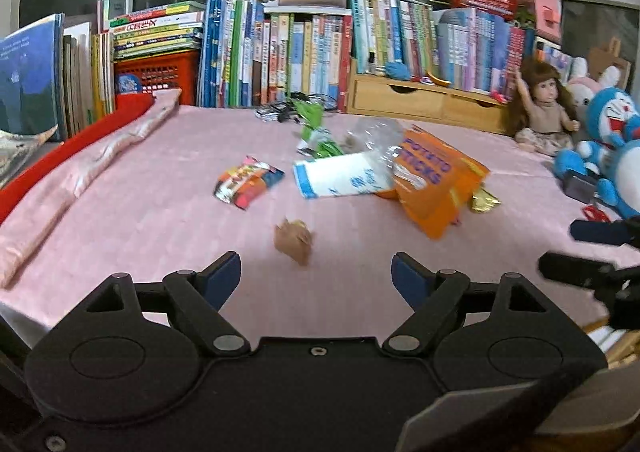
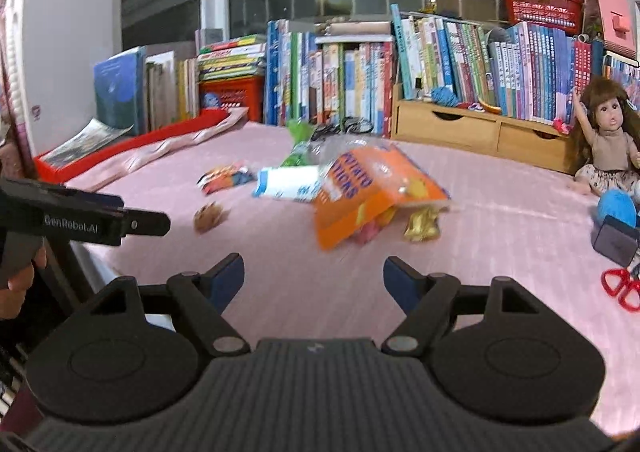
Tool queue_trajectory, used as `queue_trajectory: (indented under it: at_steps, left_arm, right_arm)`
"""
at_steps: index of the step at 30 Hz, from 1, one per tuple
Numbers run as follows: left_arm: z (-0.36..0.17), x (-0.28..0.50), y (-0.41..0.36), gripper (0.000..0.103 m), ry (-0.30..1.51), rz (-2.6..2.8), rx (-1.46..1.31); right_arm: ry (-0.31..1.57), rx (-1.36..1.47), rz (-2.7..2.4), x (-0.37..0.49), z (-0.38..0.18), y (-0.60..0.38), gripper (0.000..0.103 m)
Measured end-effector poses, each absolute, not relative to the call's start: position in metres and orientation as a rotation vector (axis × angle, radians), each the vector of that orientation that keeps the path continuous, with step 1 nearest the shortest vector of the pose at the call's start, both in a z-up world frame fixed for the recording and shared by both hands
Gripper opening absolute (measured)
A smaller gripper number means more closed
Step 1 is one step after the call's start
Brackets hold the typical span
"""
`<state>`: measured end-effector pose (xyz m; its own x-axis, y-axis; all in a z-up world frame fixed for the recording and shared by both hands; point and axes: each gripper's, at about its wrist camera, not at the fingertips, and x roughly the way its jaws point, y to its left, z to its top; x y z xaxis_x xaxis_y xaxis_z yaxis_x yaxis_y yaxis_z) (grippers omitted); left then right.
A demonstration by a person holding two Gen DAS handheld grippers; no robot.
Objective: Collect trash
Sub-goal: 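Move both open tools back over the bed toward the brown paper scrap, then grasp the brown paper scrap with the left tool while the right tool grasps the orange POTATO STICKS bag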
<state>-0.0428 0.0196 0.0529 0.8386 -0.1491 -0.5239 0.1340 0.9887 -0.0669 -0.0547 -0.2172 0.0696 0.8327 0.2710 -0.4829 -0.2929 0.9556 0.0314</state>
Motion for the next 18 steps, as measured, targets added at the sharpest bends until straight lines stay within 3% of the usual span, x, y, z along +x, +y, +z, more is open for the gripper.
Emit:
queue_trajectory:
  at_steps: [18]
  left_arm:
    - [-0.006, 0.059, 0.011, 0.081, 0.621, -0.060, 0.006]
  right_arm:
    - [0.497, -0.111, 0.232, 0.084, 0.050, -0.197, 0.094]
